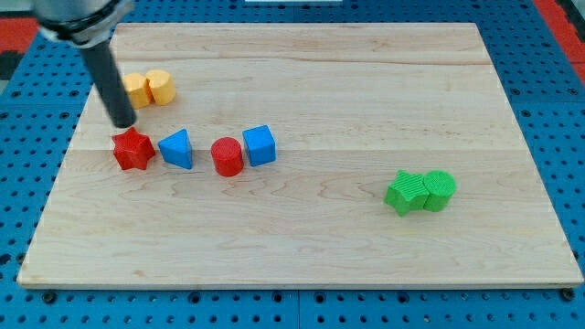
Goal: Push the yellow blocks towards the top center of the board
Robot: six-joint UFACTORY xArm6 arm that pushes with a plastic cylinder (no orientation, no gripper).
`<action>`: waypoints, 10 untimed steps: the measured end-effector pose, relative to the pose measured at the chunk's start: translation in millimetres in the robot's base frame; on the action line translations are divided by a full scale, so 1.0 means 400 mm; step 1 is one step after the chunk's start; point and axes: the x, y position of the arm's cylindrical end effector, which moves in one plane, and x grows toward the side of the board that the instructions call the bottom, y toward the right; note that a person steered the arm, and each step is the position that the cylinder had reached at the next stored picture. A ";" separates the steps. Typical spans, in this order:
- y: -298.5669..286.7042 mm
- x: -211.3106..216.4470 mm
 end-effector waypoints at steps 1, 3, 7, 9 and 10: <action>-0.133 -0.099; 0.102 -0.174; 0.394 -0.430; 0.242 -0.423; 0.213 -0.395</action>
